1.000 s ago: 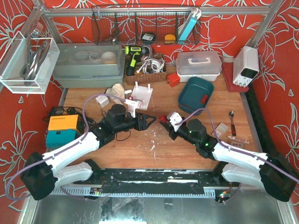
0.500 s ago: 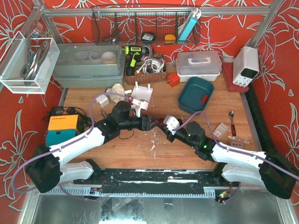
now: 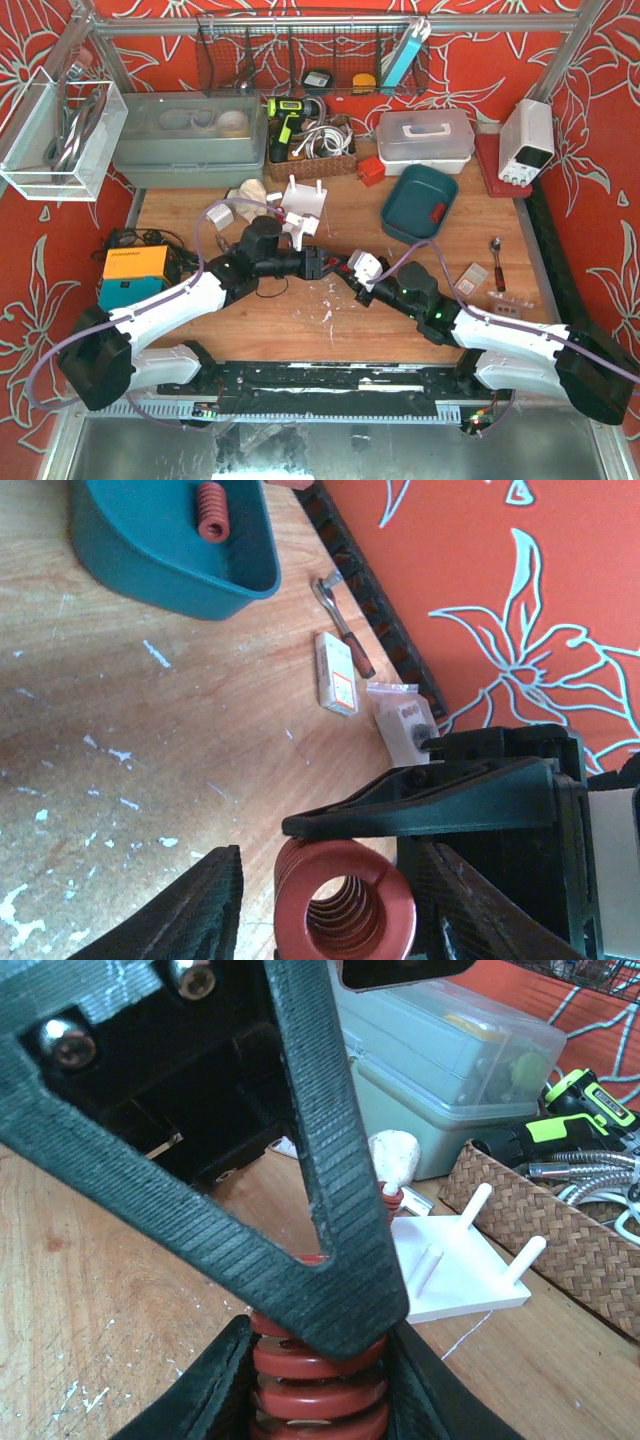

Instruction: Install the large spring

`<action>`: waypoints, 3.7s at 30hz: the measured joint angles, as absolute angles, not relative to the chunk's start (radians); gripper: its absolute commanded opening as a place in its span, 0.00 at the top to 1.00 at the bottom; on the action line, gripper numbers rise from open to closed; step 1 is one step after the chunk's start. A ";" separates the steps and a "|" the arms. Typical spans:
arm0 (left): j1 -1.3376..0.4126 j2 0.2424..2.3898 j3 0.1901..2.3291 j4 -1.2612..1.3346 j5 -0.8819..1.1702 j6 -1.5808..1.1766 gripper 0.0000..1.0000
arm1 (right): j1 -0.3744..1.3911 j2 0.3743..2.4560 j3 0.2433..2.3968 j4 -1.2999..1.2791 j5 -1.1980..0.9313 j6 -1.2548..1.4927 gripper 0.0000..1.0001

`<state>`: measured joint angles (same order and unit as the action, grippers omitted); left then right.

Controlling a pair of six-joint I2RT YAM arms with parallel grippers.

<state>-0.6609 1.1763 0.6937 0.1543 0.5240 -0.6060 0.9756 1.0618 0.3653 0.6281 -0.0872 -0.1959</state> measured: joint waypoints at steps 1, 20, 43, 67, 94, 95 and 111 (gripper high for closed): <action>-0.661 1.176 0.694 0.158 0.525 -0.607 0.54 | 0.976 1.062 0.365 0.628 -0.087 -0.197 1.00; -0.661 1.177 0.687 0.164 0.524 -0.611 0.94 | 0.983 1.075 0.371 0.614 -0.062 -0.196 0.68; -0.612 1.230 0.869 -0.016 0.091 -0.448 1.00 | 0.978 0.876 0.528 0.184 0.480 0.083 0.01; -0.376 1.662 1.061 0.141 -0.171 -0.312 0.99 | 0.968 0.970 0.461 0.183 0.508 0.129 0.01; -0.310 1.962 1.368 0.147 -0.170 -0.233 0.99 | 0.964 1.020 0.461 0.218 0.508 0.121 0.01; -0.308 1.967 1.374 0.143 -0.170 -0.231 0.99 | 0.964 1.020 0.461 0.218 0.508 0.121 0.01; -0.298 2.020 1.407 0.135 -0.161 -0.224 0.95 | 0.963 1.024 0.461 0.225 0.508 0.118 0.01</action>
